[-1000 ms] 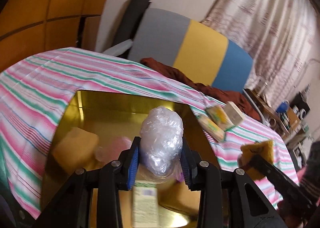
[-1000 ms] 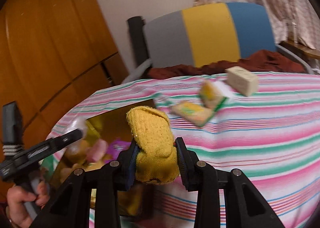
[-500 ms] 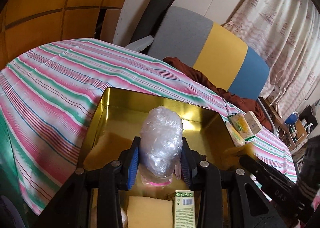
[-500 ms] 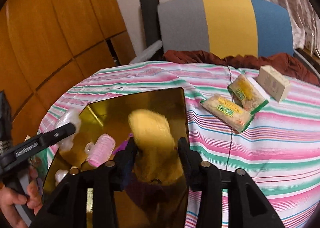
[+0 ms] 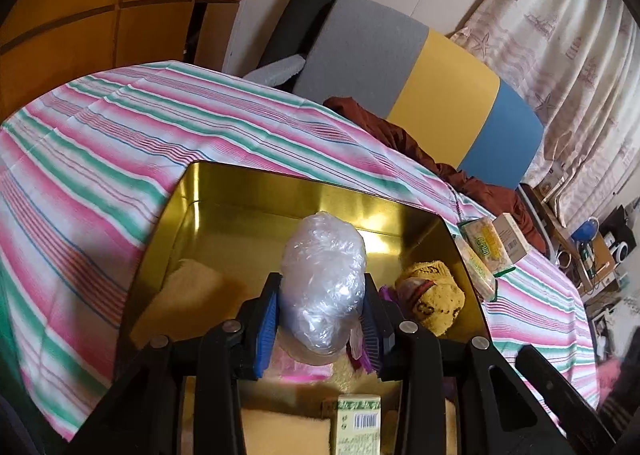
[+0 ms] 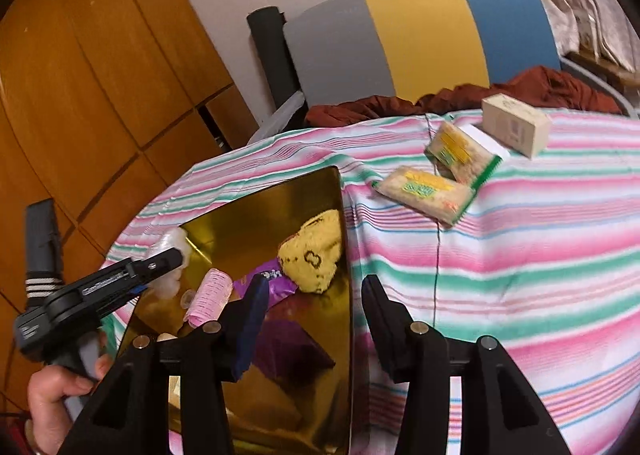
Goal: Organize objects
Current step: 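Open both tools over the gold tray to drop bundle and sock, then move the right tool to the WEIDAN biscuit packet and grasp it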
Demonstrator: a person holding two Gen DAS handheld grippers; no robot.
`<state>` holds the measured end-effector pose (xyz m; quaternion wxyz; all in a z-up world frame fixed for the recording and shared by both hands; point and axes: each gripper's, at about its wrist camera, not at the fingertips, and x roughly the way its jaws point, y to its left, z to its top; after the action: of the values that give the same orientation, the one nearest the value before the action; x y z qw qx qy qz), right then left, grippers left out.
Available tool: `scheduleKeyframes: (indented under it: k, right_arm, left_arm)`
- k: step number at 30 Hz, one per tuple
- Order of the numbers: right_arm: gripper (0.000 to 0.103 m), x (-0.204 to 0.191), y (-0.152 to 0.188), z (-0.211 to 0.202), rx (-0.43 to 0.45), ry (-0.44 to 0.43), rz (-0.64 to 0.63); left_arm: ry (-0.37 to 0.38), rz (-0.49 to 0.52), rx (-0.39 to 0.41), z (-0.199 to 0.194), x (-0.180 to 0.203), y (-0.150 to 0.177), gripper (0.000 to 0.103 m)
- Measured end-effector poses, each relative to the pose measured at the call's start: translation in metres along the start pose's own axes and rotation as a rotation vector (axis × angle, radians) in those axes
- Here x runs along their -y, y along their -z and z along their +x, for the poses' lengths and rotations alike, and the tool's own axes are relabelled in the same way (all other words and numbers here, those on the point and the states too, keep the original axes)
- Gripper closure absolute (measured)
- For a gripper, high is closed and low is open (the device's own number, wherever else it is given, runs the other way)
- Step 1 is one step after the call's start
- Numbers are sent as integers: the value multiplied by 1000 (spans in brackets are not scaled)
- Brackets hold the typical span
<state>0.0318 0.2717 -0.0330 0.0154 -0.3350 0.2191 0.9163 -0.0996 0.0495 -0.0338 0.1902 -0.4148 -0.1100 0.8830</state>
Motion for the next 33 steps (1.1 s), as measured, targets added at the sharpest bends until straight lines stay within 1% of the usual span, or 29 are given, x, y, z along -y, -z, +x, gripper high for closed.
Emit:
scheduleKeyframes:
  k: [4, 8, 11, 12, 14, 16, 20, 22, 25, 28, 33]
  right_arm:
    - [54, 4, 5, -6, -1, -24, 40]
    - [54, 4, 7, -9, 7, -28, 34]
    - [54, 7, 8, -9, 6, -32, 46]
    - [54, 7, 9, -9, 5, -32, 49]
    - [54, 8, 10, -9, 2, -35, 54]
    - [54, 9, 11, -10, 3, -32, 54]
    - [54, 11, 11, -12, 10, -29, 60]
    - [54, 14, 12, -12, 10, -28, 69]
    - [54, 17, 13, -12, 8, -28, 86]
    - [54, 18, 13, -12, 8, -29, 92]
    - [54, 21, 14, -15, 14, -22, 94]
  left_arm:
    - [-15, 9, -25, 16, 6, -4, 65]
    - [-24, -3, -49, 30, 9, -10, 65]
    - [-34, -8, -50, 38, 12, -16, 65]
    - [-38, -19, -59, 40, 13, -18, 63]
    - [-27, -37, -64, 43, 13, -21, 51]
    - [-51, -41, -51, 42, 14, -23, 30]
    - [-46, -75, -18, 30, 11, -24, 25]
    - [-60, -97, 10, 18, 7, -21, 15]
    - [-86, -124, 38, 2, 3, -15, 5]
    - [-104, -142, 37, -10, 1, -4, 4]
    - [-100, -136, 19, -20, 4, 16, 3]
